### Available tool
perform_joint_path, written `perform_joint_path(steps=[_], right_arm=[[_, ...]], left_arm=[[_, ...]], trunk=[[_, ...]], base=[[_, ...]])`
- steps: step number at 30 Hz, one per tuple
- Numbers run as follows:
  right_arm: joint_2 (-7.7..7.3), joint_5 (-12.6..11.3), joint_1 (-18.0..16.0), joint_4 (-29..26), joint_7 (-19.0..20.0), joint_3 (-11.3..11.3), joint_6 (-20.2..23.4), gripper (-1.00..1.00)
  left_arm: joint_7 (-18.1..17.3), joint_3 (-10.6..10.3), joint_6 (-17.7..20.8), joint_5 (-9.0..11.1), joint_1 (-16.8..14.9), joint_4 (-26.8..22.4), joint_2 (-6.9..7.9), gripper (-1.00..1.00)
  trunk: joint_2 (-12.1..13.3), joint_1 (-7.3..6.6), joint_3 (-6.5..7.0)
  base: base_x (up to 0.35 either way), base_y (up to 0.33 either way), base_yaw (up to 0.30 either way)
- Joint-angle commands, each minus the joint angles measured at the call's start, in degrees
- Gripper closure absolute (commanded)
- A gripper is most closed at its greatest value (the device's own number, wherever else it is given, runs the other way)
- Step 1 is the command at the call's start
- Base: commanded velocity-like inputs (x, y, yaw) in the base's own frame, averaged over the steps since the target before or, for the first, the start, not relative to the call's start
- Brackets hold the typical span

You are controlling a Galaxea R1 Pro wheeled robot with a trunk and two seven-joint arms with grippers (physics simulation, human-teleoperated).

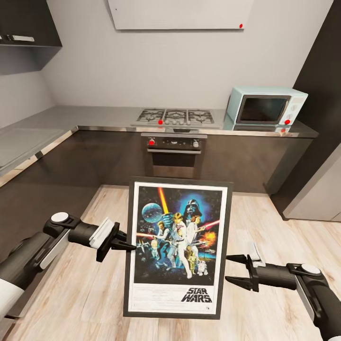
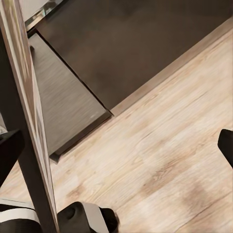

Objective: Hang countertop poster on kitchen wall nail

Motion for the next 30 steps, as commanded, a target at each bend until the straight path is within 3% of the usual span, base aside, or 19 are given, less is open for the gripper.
perform_joint_path(steps=[1, 3, 8, 11, 30], right_arm=[[0.01, -0.08, -0.03, -0.01, 0.21, 0.02, 0.59, -1.0], [0.11, -0.08, -0.03, 0.0, 0.21, 0.48, 0.6, -1.0], [0.26, -0.36, -0.03, 0.0, 0.21, 5.43, 0.63, -1.0], [0.31, -0.41, -0.03, 0.0, 0.21, 6.32, 0.64, -1.0], [0.25, -0.44, -0.03, 0.0, 0.24, 6.66, 0.62, -1.0]], left_arm=[[-0.08, -0.16, 0.57, 0.27, -0.07, 0.0, 0.06, 1.0], [-0.08, -0.16, 0.57, 0.27, -0.07, -0.01, 0.06, 1.0], [-0.08, -0.16, 0.57, 0.27, -0.07, -0.03, 0.06, 1.0], [-0.08, -0.16, 0.57, 0.27, -0.07, -0.03, 0.06, 1.0], [-0.11, 0.26, 0.49, 0.27, -0.07, 0.23, 0.31, 1.0]], trunk=[[-0.03, 0.0, -0.05], [-0.03, 0.0, -0.05], [-0.03, 0.0, -0.05], [-0.03, 0.0, -0.05], [-0.03, 0.0, -0.05]], base=[[0.0, 0.0, 0.0], [0.0, 0.0, 0.0], [0.0, 0.0, 0.0], [0.0, 0.0, 0.0], [0.0, 0.0, 0.0]])
